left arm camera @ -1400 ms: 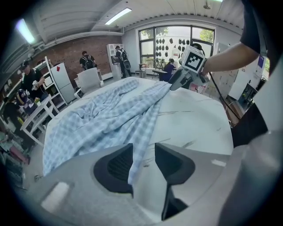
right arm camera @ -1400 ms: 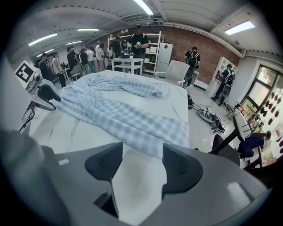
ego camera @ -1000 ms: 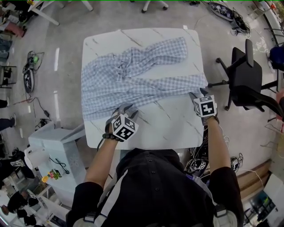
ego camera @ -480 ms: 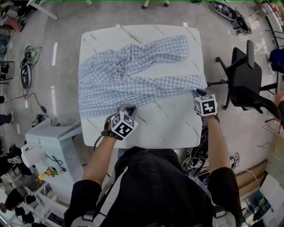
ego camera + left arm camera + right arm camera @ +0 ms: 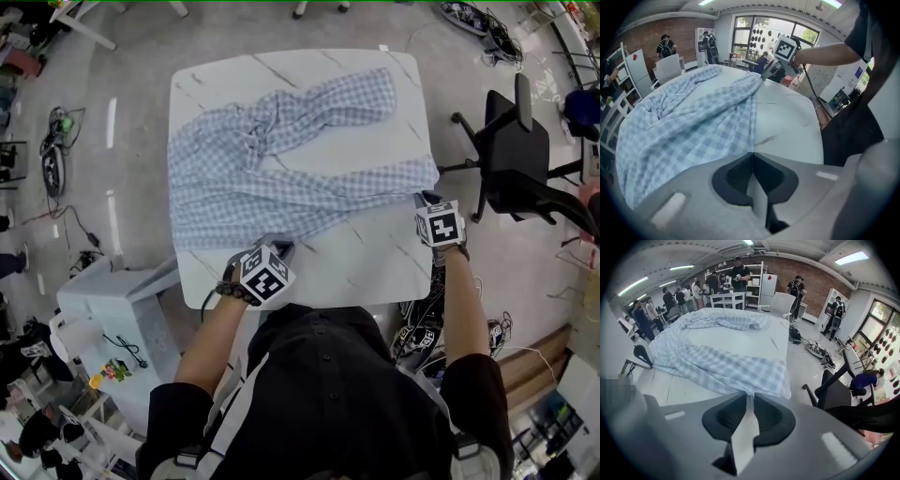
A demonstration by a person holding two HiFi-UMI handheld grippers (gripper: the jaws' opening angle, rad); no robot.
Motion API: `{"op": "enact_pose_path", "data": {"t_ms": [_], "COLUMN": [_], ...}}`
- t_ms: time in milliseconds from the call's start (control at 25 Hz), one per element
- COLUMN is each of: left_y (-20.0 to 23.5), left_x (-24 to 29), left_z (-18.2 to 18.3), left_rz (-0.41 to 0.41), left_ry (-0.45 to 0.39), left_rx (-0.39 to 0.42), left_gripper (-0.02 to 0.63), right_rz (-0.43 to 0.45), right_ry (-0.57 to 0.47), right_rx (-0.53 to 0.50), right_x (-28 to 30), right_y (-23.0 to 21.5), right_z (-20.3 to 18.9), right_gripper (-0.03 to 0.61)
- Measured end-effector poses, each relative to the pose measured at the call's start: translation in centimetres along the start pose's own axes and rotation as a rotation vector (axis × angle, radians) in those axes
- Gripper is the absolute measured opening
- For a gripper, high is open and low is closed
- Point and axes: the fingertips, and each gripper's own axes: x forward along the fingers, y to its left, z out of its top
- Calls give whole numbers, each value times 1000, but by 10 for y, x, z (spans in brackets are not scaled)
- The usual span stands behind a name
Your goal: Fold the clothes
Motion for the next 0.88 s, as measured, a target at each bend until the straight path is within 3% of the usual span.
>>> {"op": "enact_pose_path", "data": {"t_ms": [280,560,760,880], "left_y": [-21,-38,-37,-37], "left_x": [-9,-12,-10,-10], "left_z": [-15,-30,-29,-27], "left_rz": [-25,-51,-43,-36], "left_ry": [-8,9,24,45], "left_rx": [42,105,104,87], "left_gripper": [8,9,9,9], "right_rz": [-60,-95,-124,-61], "right_ry": [51,36,-18,-20], "right_rx": [-4,34,8,-46], "right_x": [-19,-37,-39,-35], "right_y": [16,23,0,-6], "right_z": [-26,-46,-19,1], "right_gripper": [55,55,37,36]}}
